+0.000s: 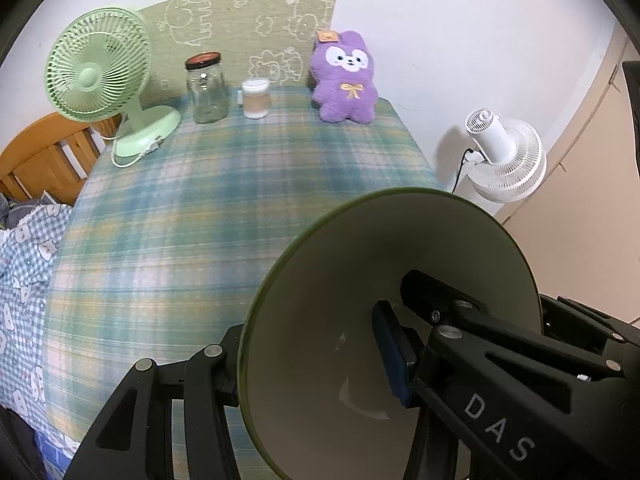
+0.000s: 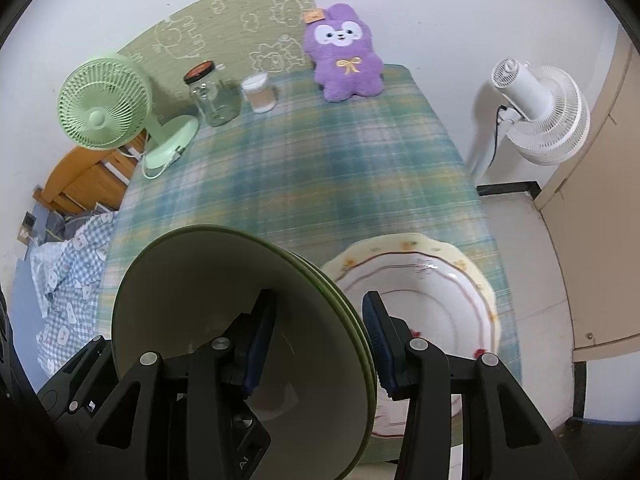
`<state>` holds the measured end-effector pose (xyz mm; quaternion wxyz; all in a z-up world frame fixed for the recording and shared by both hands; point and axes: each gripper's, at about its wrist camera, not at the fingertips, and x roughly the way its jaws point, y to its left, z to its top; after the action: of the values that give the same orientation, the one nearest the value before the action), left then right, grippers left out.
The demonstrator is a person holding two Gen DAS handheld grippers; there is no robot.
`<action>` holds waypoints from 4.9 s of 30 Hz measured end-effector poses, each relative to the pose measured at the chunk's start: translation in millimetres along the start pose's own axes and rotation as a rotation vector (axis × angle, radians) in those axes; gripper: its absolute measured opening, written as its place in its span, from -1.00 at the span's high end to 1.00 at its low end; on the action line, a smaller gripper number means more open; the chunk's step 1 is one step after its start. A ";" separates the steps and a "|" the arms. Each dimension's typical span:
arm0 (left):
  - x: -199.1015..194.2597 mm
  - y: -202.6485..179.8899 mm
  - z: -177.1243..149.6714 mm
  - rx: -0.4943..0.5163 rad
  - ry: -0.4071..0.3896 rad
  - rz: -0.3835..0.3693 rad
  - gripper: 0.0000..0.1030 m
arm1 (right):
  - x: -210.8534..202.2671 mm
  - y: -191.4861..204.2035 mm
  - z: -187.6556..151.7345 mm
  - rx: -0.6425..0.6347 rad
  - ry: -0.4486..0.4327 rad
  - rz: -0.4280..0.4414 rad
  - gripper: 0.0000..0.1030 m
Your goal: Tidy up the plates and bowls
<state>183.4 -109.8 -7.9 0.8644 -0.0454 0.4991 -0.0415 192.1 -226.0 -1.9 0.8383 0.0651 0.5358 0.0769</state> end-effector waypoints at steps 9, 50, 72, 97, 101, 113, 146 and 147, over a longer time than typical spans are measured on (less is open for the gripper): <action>26.3 -38.6 -2.4 -0.015 0.043 -0.001 0.00 | 15.0 -50.1 2.8 0.002 0.046 -0.006 0.06; 74.5 -80.2 -8.1 0.008 0.110 0.004 -0.59 | 54.1 -93.2 0.5 -0.097 0.033 -0.004 -0.44; -10.4 -36.3 0.7 0.051 -0.108 0.089 -0.74 | -26.3 -42.8 2.2 -0.070 -0.163 -0.104 -0.49; -89.1 167.4 -43.0 0.078 -0.319 0.111 -0.81 | -38.4 131.0 -78.1 -0.003 -0.366 -0.141 -0.50; -95.9 180.1 -57.2 0.065 -0.375 0.117 -0.88 | -37.5 140.3 -90.3 -0.044 -0.406 -0.145 -0.57; -83.3 189.2 -101.9 0.022 -0.435 0.142 -1.00 | -19.5 131.6 -131.8 -0.074 -0.496 -0.141 -0.73; -81.9 189.6 -121.8 -0.001 -0.507 0.160 -1.00 | -14.8 123.8 -152.7 -0.074 -0.553 -0.122 -0.73; -81.8 189.6 -121.8 -0.001 -0.507 0.159 -1.00 | -14.7 123.9 -152.8 -0.074 -0.553 -0.122 -0.73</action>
<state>42.1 83.5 -21.0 0.9623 -0.0155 0.2688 0.0395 39.9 -103.4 -28.9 0.9575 0.0205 0.2867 0.0252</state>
